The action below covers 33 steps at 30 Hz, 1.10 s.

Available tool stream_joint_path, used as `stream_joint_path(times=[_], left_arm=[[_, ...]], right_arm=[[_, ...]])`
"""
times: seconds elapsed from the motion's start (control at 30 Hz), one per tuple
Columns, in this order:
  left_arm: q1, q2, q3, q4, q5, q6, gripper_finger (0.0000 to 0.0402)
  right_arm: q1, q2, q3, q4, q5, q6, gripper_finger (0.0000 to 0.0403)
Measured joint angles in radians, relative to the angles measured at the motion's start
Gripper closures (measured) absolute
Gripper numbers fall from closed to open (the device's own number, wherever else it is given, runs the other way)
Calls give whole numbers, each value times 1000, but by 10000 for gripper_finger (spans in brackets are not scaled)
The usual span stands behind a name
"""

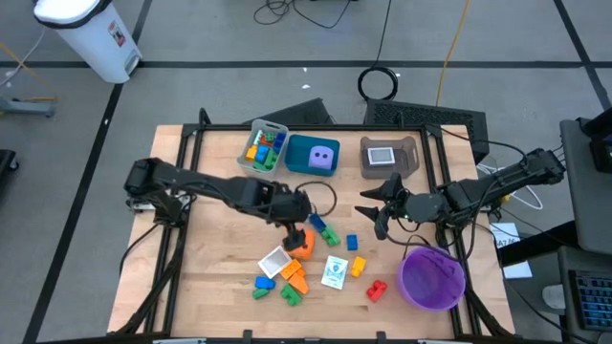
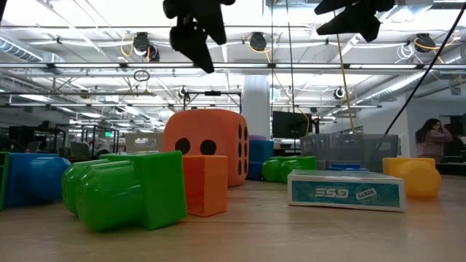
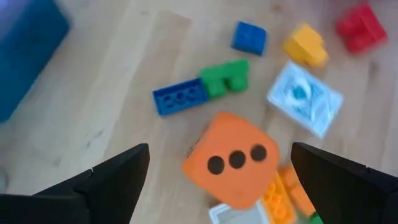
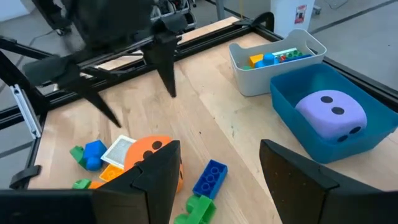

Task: Pick & Place Toys
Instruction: Put the orange dice into the blue bin

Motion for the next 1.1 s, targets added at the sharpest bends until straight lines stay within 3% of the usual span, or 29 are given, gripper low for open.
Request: stream_joint_path(times=[0.13,0.67,1.1], left_arm=[[-26,34,0,8,57,134,2],[-85,117,0,21,38,353,2],[-69,181,0,41,14,341,2]], right_arm=[[0,0,0,-1,0,-3,190],[0,0,0,-7,0,-18,190],[0,0,-1,-7,1,-18,190]])
